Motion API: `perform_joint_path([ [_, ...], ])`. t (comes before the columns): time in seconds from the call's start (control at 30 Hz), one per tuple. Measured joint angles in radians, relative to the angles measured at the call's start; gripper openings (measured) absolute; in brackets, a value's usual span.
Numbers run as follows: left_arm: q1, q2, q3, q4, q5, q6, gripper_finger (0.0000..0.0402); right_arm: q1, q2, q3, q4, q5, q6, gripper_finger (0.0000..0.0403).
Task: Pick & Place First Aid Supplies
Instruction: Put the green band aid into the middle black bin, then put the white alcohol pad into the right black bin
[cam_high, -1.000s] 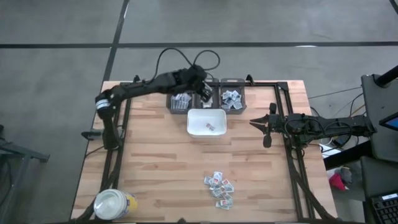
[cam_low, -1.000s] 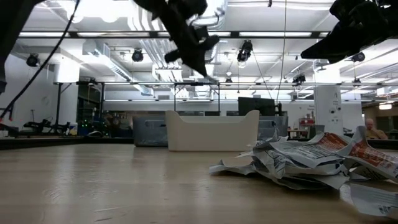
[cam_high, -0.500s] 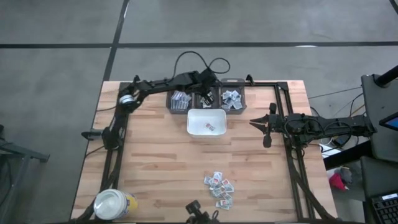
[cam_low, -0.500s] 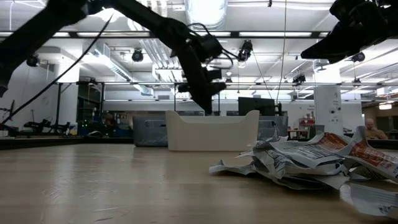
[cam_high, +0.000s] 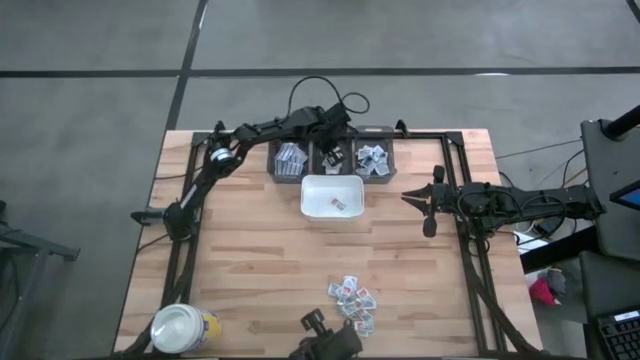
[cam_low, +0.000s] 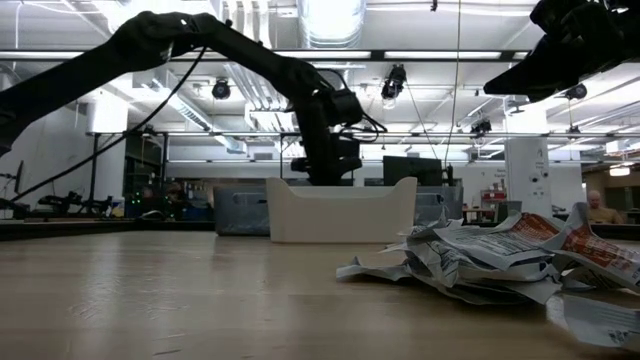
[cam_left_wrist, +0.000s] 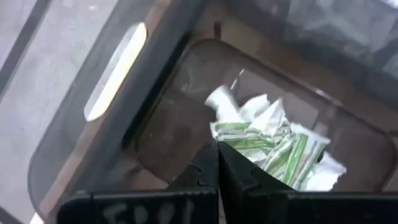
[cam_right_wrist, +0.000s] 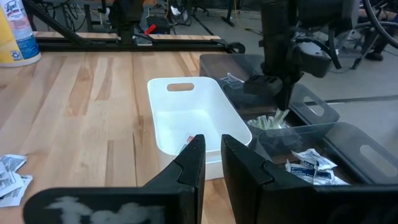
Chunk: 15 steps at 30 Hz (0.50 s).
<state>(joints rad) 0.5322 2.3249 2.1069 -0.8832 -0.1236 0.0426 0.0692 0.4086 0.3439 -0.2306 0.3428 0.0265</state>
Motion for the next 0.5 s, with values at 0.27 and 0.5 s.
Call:
perform_joint_path([
  [0.27, 0.001, -0.002, -0.002, -0.003, 0.000, 0.009, 0.0050, 0.000, 0.000, 0.000, 0.000, 0.000, 0.000, 0.0052],
  [0.5, 0.001, -0.011, 0.014, -0.048, 0.000, 0.003, 0.0140, 0.000, 0.000, 0.000, 0.000, 0.000, 0.000, 0.0052],
])
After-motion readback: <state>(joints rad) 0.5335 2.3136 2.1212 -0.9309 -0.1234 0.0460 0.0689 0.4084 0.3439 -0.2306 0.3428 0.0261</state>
